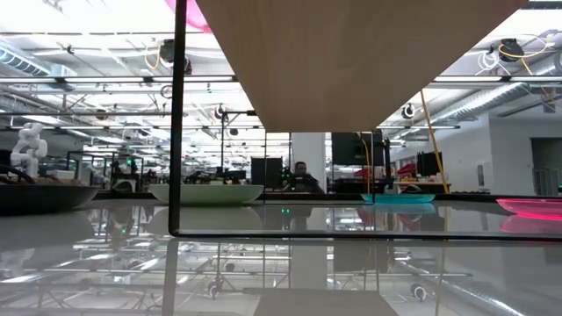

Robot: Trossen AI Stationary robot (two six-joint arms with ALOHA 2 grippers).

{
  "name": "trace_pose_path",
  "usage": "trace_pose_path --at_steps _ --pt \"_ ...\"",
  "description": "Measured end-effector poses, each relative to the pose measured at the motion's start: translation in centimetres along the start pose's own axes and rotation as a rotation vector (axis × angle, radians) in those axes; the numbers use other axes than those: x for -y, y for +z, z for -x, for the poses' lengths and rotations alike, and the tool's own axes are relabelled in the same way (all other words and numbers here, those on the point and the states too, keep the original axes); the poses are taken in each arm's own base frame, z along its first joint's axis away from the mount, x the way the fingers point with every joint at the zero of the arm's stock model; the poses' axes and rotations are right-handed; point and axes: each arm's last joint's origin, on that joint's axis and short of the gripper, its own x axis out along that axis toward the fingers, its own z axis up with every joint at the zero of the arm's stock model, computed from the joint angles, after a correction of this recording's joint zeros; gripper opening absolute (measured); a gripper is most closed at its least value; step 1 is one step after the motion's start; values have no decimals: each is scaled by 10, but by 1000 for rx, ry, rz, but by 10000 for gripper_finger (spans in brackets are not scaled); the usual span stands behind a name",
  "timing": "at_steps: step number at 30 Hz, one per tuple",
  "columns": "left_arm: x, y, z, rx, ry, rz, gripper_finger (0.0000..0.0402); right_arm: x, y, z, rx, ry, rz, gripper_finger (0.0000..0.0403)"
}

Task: Place and stack plates onto a shelf
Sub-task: Stack the left pink transparent plate on top of the blue transparent plate on the shelf

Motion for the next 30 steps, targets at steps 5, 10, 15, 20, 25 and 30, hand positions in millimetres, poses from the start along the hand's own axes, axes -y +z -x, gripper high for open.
trace_pose_path --at_steps 5,10,15,20,25,30 --pt "-3 13 1 144 -13 -17 3 2 -1 3 -9 1 -13 91" --pt "-5 19 -4 200 -36 -26 3 5 -1 11 0 10 -42 91" --pt "1 26 -19 237 -69 -74 3 7 -2 18 -2 16 -39 91" --pt "4 33 -40 272 -71 -92 3 8 -1 19 2 17 -48 91" --pt "9 36 -62 285 -95 -116 3 8 -1 19 3 14 -56 91" --pt "13 36 -74 265 -108 -139 3 8 -1 19 3 14 -56 91"
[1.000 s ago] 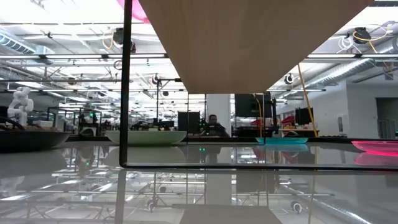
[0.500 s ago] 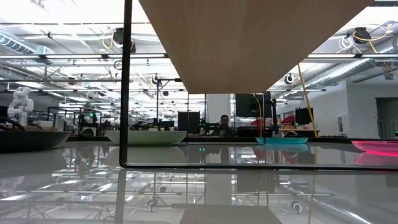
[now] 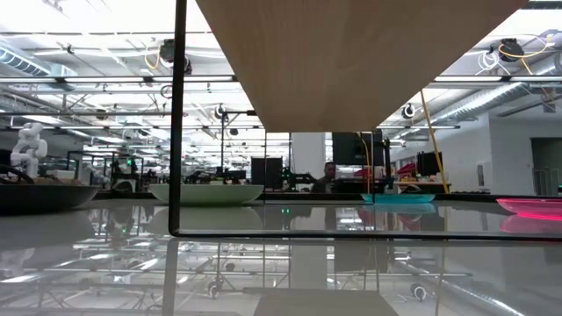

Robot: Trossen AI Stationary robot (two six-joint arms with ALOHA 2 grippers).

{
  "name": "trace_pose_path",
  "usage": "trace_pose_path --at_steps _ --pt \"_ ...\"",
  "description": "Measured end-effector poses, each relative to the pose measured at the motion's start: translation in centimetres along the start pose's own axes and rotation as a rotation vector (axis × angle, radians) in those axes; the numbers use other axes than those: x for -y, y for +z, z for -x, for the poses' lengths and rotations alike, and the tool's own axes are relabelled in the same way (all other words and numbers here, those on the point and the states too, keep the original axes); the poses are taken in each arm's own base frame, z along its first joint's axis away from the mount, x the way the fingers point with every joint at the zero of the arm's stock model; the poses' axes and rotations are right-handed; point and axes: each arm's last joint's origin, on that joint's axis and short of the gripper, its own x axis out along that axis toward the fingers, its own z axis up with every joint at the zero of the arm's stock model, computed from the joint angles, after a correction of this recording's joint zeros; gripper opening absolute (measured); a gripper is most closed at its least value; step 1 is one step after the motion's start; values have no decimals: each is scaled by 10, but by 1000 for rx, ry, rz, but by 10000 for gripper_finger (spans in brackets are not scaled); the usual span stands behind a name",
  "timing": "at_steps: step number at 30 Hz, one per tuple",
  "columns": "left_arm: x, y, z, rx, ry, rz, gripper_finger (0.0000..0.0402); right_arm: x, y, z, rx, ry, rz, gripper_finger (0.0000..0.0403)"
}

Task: Place and stack plates onto a shelf
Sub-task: Stack the left pink transparent plate on top of the blue transparent plate on the shelf, then stack the pink transparent plate on top of the pink transparent plate on the shelf

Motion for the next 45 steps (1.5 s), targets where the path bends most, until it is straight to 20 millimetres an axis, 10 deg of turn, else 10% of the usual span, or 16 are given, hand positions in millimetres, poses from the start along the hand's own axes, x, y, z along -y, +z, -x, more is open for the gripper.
trace_pose_path --at_steps 23,45 --pt "-12 -11 -8 -15 19 220 104 0 0 0 0 0 0 91" --pt "-11 6 2 6 35 311 108 1 -9 -5 -37 -17 -48 91"
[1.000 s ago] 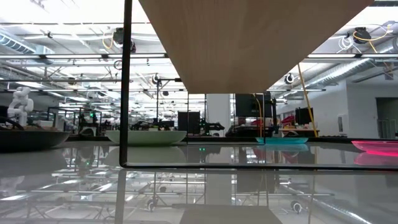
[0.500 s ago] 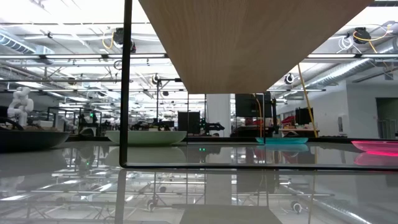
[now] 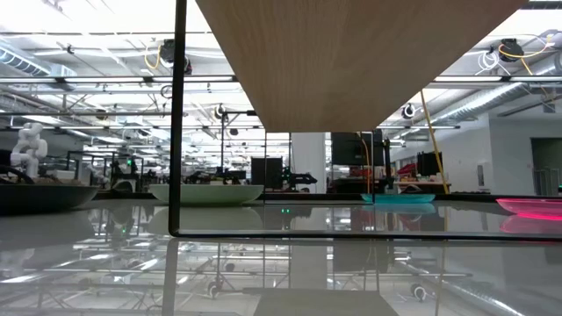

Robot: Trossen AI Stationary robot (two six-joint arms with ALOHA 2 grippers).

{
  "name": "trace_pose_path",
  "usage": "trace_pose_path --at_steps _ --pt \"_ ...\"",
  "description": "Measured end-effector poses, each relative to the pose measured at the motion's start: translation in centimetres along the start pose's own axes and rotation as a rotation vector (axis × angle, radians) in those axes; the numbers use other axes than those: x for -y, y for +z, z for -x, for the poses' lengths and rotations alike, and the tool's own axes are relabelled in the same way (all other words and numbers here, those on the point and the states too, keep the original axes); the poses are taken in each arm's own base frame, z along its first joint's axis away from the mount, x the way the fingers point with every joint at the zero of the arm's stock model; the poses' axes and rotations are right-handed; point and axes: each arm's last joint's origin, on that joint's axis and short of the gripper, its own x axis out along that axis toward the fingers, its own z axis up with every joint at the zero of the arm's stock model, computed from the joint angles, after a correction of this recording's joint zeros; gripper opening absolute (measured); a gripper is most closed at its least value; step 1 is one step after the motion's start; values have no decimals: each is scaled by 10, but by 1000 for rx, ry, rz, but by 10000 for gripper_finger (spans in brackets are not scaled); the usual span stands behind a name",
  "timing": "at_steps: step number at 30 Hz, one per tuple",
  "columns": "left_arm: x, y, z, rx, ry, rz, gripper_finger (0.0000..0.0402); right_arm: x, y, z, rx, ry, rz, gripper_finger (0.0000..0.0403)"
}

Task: Place and stack plates onto a shelf
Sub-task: Stack the pink transparent plate on top of the pink transparent plate on the shelf

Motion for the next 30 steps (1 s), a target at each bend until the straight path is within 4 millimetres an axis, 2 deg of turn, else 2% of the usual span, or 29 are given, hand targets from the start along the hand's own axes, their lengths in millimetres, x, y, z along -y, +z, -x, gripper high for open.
trace_pose_path --at_steps 10,20,30 --pt "6 -9 5 -104 -33 22 108 7 -16 -2 -114 -69 -42 91" --pt "5 -16 32 -207 -58 238 108 10 -55 -17 -307 -38 -170 91" --pt "5 -16 36 -212 -50 293 108 17 -97 -32 -466 -75 -325 91"
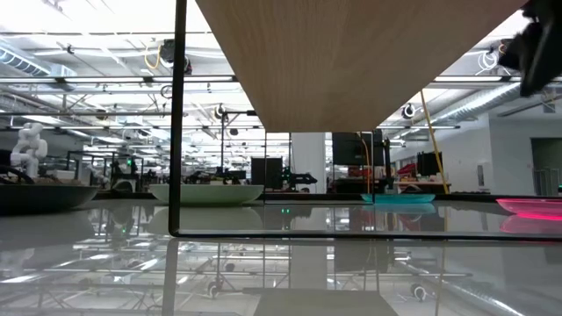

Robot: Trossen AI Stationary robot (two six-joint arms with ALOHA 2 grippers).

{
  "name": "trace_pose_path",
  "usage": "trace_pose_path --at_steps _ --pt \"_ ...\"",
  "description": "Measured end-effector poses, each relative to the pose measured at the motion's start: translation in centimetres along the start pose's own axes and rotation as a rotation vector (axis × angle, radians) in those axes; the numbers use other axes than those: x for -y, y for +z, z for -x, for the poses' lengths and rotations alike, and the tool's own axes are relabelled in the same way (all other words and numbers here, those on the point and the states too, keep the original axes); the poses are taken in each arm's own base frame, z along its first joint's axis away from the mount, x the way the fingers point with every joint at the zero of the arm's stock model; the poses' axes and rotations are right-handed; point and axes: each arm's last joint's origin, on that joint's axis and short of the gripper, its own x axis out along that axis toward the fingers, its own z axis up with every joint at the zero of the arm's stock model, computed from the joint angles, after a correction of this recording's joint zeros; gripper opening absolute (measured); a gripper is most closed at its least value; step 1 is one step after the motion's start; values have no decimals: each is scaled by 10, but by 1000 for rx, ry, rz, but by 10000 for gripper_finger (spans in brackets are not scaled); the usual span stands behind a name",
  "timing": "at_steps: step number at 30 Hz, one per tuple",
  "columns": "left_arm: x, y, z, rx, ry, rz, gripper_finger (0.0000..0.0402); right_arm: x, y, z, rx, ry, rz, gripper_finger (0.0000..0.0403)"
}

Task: Place and stack plates onto a shelf
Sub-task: Stack the pink transparent plate on top of the pink transparent plate on the shelf

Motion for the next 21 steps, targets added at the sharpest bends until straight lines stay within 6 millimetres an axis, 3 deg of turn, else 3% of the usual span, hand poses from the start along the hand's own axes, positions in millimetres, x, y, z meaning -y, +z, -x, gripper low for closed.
trace_pose_path --at_steps 9,21 --pt "-19 20 -3 192 135 122 108 8 -14 -20 -25 -6 -36 91" --pt "-50 26 -9 269 191 246 108 8 -16 -20 -29 -3 -49 91"
